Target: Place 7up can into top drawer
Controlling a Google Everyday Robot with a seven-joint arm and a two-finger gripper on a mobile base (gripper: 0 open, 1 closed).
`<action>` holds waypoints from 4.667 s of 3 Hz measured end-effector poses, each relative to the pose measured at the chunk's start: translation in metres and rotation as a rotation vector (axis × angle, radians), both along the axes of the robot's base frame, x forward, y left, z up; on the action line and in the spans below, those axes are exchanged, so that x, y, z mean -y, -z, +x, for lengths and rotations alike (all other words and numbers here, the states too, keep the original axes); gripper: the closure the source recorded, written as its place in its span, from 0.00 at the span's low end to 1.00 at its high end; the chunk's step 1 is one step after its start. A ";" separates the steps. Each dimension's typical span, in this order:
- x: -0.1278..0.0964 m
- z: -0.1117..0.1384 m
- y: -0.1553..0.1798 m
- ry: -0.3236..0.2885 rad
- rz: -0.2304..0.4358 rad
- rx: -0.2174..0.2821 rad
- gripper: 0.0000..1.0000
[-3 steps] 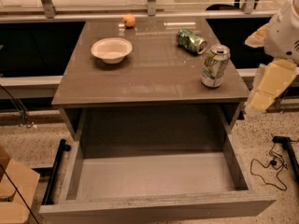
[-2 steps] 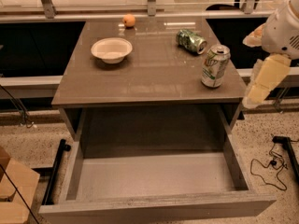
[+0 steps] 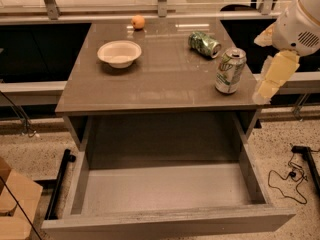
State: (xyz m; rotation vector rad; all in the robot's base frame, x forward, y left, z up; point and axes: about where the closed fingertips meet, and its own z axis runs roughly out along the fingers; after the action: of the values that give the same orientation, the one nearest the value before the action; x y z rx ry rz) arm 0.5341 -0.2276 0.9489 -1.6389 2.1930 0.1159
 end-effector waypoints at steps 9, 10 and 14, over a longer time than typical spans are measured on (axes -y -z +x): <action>-0.064 0.117 0.062 0.127 0.407 0.106 0.45; -0.078 0.104 0.055 0.056 0.395 0.089 0.22; -0.157 0.090 0.051 -0.205 0.515 0.018 0.14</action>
Offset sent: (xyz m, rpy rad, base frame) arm 0.0779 0.0100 -0.0636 0.1991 -0.0840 -0.2347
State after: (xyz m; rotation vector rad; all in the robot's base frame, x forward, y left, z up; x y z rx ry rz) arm 0.6240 -0.0709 0.8982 -1.5404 1.7743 0.6605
